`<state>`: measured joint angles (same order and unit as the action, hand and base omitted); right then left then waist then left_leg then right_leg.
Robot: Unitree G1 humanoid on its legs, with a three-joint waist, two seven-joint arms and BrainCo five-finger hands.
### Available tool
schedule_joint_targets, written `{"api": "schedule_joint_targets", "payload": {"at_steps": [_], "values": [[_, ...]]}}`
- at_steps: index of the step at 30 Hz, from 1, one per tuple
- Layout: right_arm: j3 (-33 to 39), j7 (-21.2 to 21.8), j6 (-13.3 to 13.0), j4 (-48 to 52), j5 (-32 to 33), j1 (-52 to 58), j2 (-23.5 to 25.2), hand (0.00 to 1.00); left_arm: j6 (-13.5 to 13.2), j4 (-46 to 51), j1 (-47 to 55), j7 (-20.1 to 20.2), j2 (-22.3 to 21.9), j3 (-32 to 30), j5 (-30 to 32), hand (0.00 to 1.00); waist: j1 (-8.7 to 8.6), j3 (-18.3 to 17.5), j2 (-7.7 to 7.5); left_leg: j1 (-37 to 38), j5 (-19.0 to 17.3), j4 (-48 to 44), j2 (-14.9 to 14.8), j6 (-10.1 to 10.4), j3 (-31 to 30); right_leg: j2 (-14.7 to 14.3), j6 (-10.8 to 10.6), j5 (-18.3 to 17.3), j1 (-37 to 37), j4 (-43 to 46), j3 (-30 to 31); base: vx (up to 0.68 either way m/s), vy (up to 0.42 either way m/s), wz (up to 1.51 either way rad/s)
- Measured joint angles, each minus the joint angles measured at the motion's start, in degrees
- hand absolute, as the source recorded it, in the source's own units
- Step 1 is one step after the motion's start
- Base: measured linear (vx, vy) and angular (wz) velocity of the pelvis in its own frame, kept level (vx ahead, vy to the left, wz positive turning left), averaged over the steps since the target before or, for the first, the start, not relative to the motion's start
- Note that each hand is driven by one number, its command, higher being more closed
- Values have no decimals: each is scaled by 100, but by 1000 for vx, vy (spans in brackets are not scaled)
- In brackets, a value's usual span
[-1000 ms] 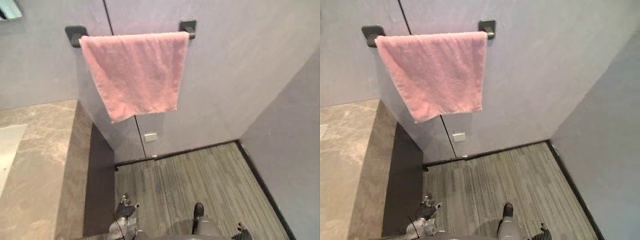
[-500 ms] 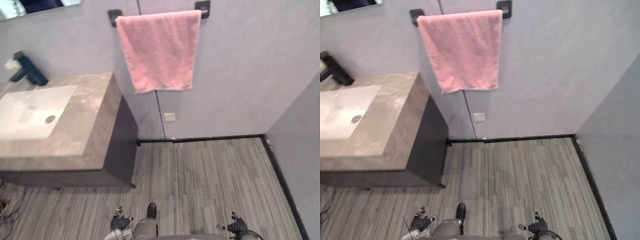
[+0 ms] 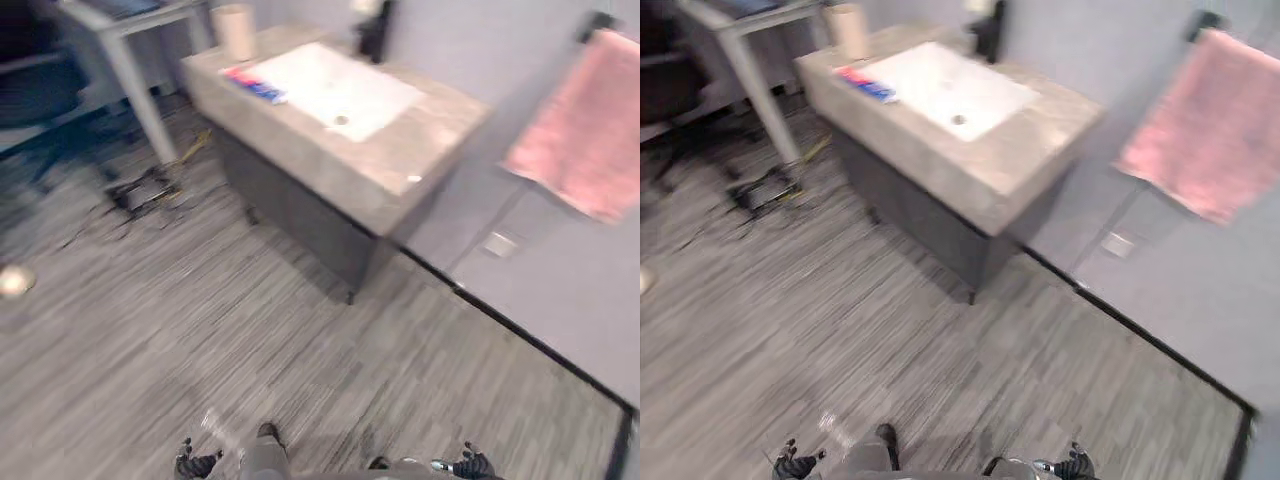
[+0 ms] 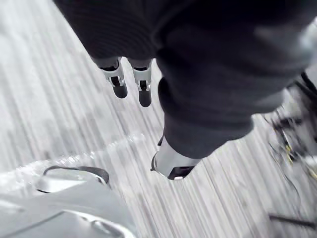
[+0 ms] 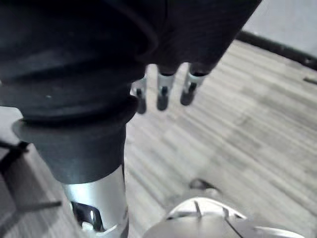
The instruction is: Organize washtable
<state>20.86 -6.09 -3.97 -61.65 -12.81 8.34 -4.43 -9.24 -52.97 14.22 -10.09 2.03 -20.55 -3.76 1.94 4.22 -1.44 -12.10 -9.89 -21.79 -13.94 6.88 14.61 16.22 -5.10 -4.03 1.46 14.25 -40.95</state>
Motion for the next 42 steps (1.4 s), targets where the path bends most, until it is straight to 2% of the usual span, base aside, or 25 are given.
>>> {"api": "schedule_joint_targets", "payload": {"at_steps": [3, 4, 5, 6, 7, 9, 11, 14, 17, 18, 19, 20, 21, 22, 23, 24, 25, 26, 27, 29, 32, 35, 37, 40, 42], "values": [[182, 9, 21, -102, 137, -58, 125, 0, 2, -44, 26, 2, -16, 171, 2, 0, 46, 127, 2, -233, 10, -133, 819, -247, -411, 682, -227, 329, -251, 127, -327, -41, 446, 120], [245, 4, 14, -92, 168, -41, 131, 0, -5, -31, 38, 4, -32, 259, 4, 0, -1, 116, 92, -321, -77, -272, 958, -368, -557, 817, -189, 352, -279, 327, -265, -37, 535, 151], [417, 21, 4, -4, 180, 36, 84, 0, -23, 32, 62, 3, -92, 374, 66, 0, -91, 105, 212, -317, -282, -328, 1319, -714, -994, 1029, 83, 342, -258, 793, 292, -29, 470, 163], [404, 29, 13, 11, 200, 46, 88, 0, -29, 49, 41, 4, -81, 488, 149, 0, -123, 152, 306, -228, -289, -322, 1500, -726, -1155, 955, 528, -2, -92, 1180, 1441, -20, 427, 154], [378, 75, 30, 4, 209, 50, 86, 0, -54, 53, 44, 5, -70, 517, 242, 0, -88, 176, 336, -112, -253, -261, 1575, -796, -1307, 548, 316, -339, 2, 1326, 2371, -10, 179, 111], [312, 113, 34, -10, 229, 56, 152, 0, -70, 47, 91, 5, 14, 464, 379, 0, -85, 174, 268, 113, -178, -52, 1672, -975, -1538, -105, 4, -790, 126, 1511, 3161, 21, 111, 66], [103, 109, 3, 12, 380, 82, 235, 0, -59, -9, 59, 14, 75, 467, 460, 0, -121, 203, 112, 371, -67, 284, 1819, -1163, -1759, -661, 115, -1157, 490, 1668, 3051, 37, 84, 53], [-99, 114, -39, 414, 578, 286, 288, 0, -7, -36, -197, 15, -1, 480, 567, 0, -135, 304, 67, 545, -82, 309, 1827, -1195, -1885, -1318, 155, -1250, 1112, 1522, 2915, 6, -2, 40], [-107, 112, -51, 567, 616, 419, 421, 0, -16, -35, -463, 16, 7, 488, 617, 0, -143, 281, -22, 641, -104, 573, 1815, -1194, -2130, -1393, 253, -1131, 1390, 900, 2994, 134, -88, 71], [-109, 122, -64, 641, 615, 528, 565, 0, -14, 40, -544, 16, 19, 454, 648, 0, -268, 231, -296, 551, -332, -236, 1924, -1149, -2034, -1148, 380, -952, 1400, 680, 2931, 285, -135, 81], [-50, 117, -98, 775, 648, 614, 577, 0, -12, 96, -548, 17, -71, 449, 671, 0, -312, 281, -139, 447, -587, -889, 1733, -1163, -1991, -1227, 502, -872, 1401, 833, 2804, 306, -141, 67], [-27, 134, -107, 947, 653, 730, 447, 0, -10, 149, -402, 21, -268, 343, 675, 0, -304, 311, 146, 695, -1447, -870, 1336, -862, -2049, -1422, 506, -839, 1408, 1224, 2657, 244, -133, 24], [-35, 138, -27, 883, 637, 802, 450, 0, 1, 168, -325, 36, -318, 114, 685, 0, -273, 69, 94, 796, -1539, -760, 1261, -847, -2080, -1457, 519, -842, 1408, 1460, 2694, 271, -150, 15], [-58, 145, -8, 875, 610, 877, 514, 0, -2, 184, -276, 46, -312, 67, 696, 0, -289, -34, -4, 849, -1549, -784, 1248, -724, -2046, -1443, 534, -889, 1408, 1460, 2756, 340, -177, 36], [12, 153, -3, 871, 583, 978, 539, 0, -1, 200, -271, 109, -325, -19, 734, 0, -336, -112, 30, 494, -1438, -2031, 1023, -386, -2047, -1651, 725, -982, 1356, 1424, 2654, 414, -211, 15], [11, 215, 36, 784, 518, 933, 418, 0, 13, 293, -240, 128, -419, -180, 716, 0, -215, -121, 191, 108, -1144, -3072, 680, -9, -1969, -1926, 887, -1088, 1220, 1354, 2666, 438, -183, -7], [10, 257, 36, 736, 503, 917, 377, 0, 21, 295, -209, 129, -410, -242, 720, 0, -172, -111, 240, -12, -940, -3392, 476, -50, -1815, -2041, 961, -1114, 1104, 1272, 2679, 449, -139, -49], [14, 268, 44, 591, 483, 852, 352, 0, 63, 284, -82, 119, -348, -357, 715, 0, -134, -81, 256, -131, -735, -3927, 198, -351, -1410, -2143, 1134, -1152, 810, 1120, 2711, 520, -129, -29], [10, 269, 54, 381, 448, 737, 363, 0, 96, 280, 18, 109, -306, -483, 711, 0, -122, -44, 151, -223, -814, -4141, 92, -496, -1154, -2143, 1141, -1193, 504, 969, 2774, 499, -127, -20], [-11, 270, 86, 201, 278, 624, 348, 0, 129, 270, 141, 106, -292, -489, 707, 0, -96, -63, 77, -421, -883, -3996, 115, -520, -1032, -2131, 1070, -1149, 129, 622, 2867, 367, -64, -10], [-3, 257, 173, -52, 19, 184, 290, 0, 134, 69, 201, 115, -342, -605, 672, 0, -56, -13, -68, -806, -908, -2629, 431, -461, -869, -1930, 884, -1022, -433, -16, 3108, 431, 87, -28], [-14, 274, 184, -42, -92, 42, 225, 0, 126, -72, 134, 124, -371, -605, 672, 0, 68, 69, -23, -1069, -554, -767, 751, -254, -842, -1611, 685, -1014, -883, -456, 3302, 357, 192, -32], [-76, 294, 179, -55, -89, 110, 148, 0, 117, -220, 116, 125, -421, -602, 678, 0, 209, -23, 98, -1075, 531, -315, 822, -642, -863, -1441, 389, -1182, -1185, -611, 3505, 450, 316, -37], [-148, 304, 164, -108, -84, 66, 260, 0, 118, -291, 25, 127, -286, -596, 735, 0, 198, -157, -97, -1056, 253, -469, 1038, -966, -635, -1136, 335, -1187, -982, -143, 3714, 447, 284, -20], [-85, 364, 152, -105, -71, 74, 297, 0, 130, -323, -3, 129, -219, -596, 737, 0, 183, -117, -177, -631, 1, -434, 1200, -1184, -497, -934, 152, -910, -255, 1784, 3935, 419, 303, -23]]}}
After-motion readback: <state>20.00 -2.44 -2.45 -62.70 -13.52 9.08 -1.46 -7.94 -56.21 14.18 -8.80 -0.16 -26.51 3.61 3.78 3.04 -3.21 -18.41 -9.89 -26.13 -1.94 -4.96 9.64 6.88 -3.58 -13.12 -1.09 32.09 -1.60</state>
